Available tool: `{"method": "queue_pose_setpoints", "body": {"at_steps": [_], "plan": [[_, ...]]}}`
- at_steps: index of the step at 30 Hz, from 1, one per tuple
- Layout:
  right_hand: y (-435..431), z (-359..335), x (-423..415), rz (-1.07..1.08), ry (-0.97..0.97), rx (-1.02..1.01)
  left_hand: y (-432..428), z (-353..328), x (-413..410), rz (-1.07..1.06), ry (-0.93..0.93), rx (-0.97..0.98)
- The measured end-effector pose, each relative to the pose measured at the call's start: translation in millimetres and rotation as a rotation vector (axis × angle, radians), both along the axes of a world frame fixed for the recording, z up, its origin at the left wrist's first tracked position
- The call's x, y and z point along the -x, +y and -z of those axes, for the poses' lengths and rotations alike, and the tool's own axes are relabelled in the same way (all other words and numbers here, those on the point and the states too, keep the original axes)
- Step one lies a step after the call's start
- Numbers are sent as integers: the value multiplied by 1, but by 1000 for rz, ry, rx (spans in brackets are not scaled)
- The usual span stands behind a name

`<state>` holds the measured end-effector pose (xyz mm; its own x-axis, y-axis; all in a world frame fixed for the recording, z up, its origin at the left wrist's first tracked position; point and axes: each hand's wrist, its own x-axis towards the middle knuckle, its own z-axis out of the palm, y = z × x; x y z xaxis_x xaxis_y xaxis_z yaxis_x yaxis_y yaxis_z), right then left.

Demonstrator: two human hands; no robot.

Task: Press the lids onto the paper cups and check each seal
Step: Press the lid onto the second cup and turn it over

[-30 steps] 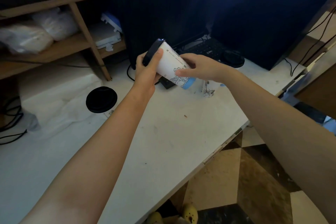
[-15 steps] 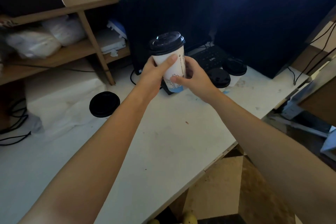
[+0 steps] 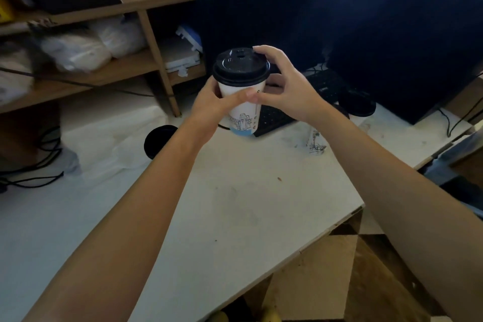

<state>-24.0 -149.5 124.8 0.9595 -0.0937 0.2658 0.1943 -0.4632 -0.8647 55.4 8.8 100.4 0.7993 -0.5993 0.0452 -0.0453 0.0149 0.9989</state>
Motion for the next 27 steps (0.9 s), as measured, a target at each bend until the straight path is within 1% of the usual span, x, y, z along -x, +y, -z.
{"method": "queue_pose_setpoints", "body": {"at_steps": [5,11,14,17,22,27], "plan": [[36,0,-17,-44,-68,-41,38,-10,-6,-66,-32,-6],[93,-8,-45,-192,-108,-85,105,-21,-17,-168,-62,16],[127,-3,-56,-257,-105,-113,144,-21,-17,-226,-61,-19],[163,12,-62,-310,-89,-142,186,-10,-13,-280,-70,-82],[217,48,-60,-356,-71,-160,238,20,0,-367,-13,-178],[243,104,-57,-362,11,-180,264,67,9,-327,54,-233]]}}
